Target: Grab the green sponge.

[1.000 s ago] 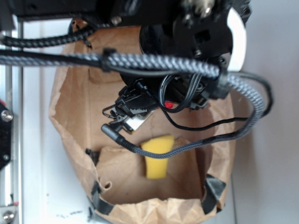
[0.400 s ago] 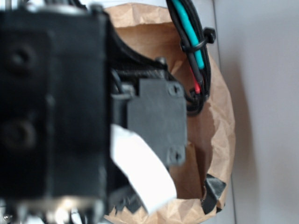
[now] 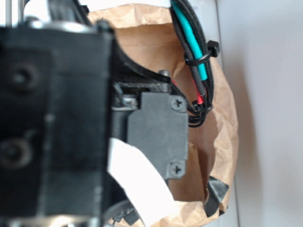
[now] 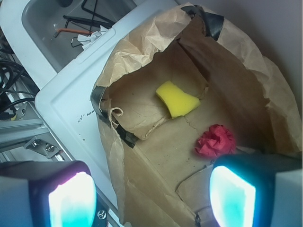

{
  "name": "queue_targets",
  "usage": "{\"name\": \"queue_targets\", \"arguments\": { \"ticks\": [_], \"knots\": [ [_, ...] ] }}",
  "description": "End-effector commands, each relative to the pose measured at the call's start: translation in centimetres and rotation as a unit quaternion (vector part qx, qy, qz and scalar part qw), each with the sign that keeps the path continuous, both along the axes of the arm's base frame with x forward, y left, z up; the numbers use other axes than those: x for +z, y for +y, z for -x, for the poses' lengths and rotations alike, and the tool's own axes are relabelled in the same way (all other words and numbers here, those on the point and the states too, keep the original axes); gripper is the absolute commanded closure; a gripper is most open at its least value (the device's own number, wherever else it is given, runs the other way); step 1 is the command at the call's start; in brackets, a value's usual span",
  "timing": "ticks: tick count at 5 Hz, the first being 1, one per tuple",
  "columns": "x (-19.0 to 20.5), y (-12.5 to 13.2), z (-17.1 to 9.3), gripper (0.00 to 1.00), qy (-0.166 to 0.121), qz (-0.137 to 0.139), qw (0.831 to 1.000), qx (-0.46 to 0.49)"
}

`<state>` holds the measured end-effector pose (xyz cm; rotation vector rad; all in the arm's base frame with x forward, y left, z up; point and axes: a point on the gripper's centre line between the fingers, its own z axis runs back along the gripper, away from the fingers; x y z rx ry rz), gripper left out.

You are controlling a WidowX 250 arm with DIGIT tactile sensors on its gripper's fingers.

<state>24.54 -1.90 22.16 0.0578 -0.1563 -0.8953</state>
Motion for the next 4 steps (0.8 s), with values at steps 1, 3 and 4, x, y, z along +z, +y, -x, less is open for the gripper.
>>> {"name": "queue_targets", "arguments": {
  "ticks": [1,3,4],
  "knots": [
    [1.7,-0.5,0.2,0.0,-0.024,0.002,1.0,0.001],
    [-1.0,-0.5,-0.7,0.0,-0.04,-0.028,0.999,0.008],
    [-2.3,-0.2,-1.2,0.0,-0.046,-0.042,0.998,0.015]
  ]
}}
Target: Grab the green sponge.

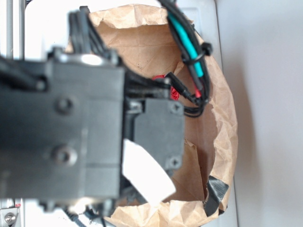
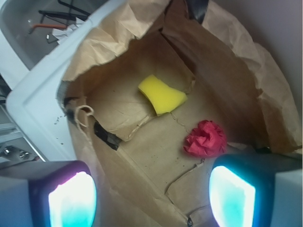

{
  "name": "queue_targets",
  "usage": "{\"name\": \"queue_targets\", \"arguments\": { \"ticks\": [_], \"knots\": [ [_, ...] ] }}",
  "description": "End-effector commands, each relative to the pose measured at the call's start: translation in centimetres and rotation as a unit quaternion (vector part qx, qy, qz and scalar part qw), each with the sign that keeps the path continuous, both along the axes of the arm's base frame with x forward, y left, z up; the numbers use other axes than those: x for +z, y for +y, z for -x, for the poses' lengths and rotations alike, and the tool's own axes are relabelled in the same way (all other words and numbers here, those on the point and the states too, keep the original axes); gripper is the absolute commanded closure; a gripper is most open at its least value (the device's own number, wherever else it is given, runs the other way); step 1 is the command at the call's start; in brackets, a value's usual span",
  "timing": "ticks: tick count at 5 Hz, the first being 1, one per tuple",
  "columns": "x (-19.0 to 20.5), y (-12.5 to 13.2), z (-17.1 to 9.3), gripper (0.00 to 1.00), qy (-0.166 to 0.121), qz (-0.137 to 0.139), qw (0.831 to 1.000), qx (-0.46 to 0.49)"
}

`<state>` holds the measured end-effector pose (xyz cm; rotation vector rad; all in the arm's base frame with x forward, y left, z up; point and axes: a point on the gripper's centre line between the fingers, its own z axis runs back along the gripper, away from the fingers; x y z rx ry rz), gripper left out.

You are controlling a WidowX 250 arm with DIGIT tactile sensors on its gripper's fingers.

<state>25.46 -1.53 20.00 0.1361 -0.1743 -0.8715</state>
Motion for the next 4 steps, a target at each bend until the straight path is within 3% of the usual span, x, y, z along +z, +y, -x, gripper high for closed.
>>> {"name": "queue_targets", "arguments": {
  "ticks": [1,4],
  "knots": [
    [-0.9,-0.3,-0.9,0.0,-0.029,-0.021,0.999,0.01],
    [-3.7,-0.2,-3.0,0.0,-0.033,-0.059,0.997,0.037]
  ]
}}
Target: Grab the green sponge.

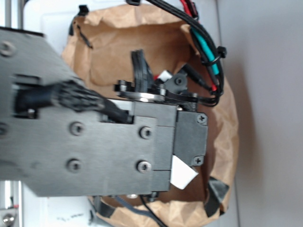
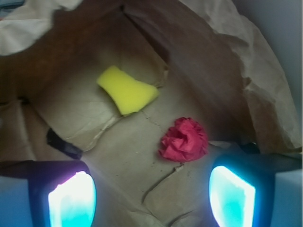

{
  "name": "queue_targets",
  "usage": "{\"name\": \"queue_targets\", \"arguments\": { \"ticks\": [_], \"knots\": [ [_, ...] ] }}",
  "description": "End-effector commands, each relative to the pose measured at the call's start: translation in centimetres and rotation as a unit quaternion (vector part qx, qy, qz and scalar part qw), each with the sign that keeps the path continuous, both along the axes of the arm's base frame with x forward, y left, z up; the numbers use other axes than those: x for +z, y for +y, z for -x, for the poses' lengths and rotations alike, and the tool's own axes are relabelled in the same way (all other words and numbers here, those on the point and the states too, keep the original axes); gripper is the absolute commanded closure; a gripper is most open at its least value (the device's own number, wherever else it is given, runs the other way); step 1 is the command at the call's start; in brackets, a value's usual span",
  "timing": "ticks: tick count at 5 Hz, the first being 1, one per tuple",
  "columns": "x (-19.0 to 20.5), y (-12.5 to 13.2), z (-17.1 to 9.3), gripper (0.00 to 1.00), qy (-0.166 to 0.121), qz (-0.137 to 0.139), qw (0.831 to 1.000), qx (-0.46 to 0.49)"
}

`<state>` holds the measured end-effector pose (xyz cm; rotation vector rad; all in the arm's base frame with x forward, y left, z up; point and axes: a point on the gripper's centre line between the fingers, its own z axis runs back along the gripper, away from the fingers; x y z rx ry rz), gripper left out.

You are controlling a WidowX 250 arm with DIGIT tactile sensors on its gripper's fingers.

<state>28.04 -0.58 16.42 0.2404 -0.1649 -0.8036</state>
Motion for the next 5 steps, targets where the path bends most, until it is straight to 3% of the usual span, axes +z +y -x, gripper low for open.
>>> {"name": "queue_targets", "arguments": {
  "ticks": [1,3,5],
  "knots": [
    [-1.8,-1.5,-0.5,0.0,-0.014,-0.025,0.999,-0.031],
    [-3.6,-1.8,-1.7,0.0,-0.009,-0.006,0.996,-0.085],
    [-4.5,-1.7,-3.1,0.0,0.029,0.053,0.989,-0.136]
  ]
}}
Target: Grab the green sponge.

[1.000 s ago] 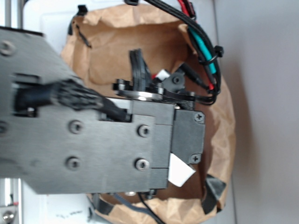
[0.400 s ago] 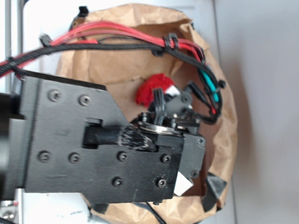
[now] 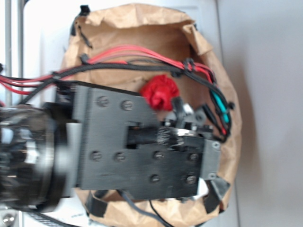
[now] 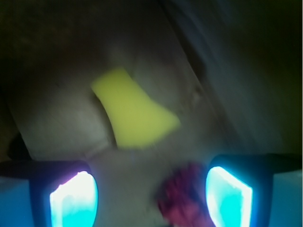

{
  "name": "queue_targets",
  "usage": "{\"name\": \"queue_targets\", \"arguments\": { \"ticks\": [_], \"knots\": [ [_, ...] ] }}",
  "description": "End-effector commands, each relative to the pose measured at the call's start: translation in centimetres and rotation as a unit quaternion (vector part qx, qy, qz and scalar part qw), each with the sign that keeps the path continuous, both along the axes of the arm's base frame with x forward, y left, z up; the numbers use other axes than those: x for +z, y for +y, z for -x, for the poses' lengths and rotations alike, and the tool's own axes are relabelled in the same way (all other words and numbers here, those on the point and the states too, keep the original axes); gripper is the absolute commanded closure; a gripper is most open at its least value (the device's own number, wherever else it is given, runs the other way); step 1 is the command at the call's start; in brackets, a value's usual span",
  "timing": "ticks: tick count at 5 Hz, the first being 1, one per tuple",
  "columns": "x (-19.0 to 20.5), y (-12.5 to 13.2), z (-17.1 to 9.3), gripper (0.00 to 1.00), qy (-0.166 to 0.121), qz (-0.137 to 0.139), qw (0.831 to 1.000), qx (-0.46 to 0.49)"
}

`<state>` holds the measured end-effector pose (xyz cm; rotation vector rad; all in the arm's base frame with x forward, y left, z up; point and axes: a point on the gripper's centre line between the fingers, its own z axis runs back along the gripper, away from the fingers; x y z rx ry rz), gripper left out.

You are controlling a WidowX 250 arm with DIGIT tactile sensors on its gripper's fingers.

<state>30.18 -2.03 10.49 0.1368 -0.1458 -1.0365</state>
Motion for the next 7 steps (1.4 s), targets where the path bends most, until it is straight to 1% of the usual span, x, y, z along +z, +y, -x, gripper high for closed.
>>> {"name": "queue_targets", "arguments": {
  "ticks": [1,2,3,4,5,6,7],
  "knots": [
    [0.8,-0.4,-1.1,0.0,0.005,0.035,0.999,-0.035],
    [0.2,-0.4,-1.2,0.0,0.001,0.033,0.999,-0.039],
    [-0.5,-0.2,-0.9,0.0,-0.019,0.027,0.998,-0.05],
    [-0.9,0.0,-0.8,0.0,-0.029,0.027,0.998,-0.055],
    [-1.2,-0.2,-0.8,0.0,-0.019,0.036,0.997,-0.067],
    [-1.5,-0.6,-0.5,0.0,-0.017,0.04,0.996,-0.074],
    [-6.5,4.4,-5.5,0.0,-0.018,0.041,0.995,-0.088]
  ]
}}
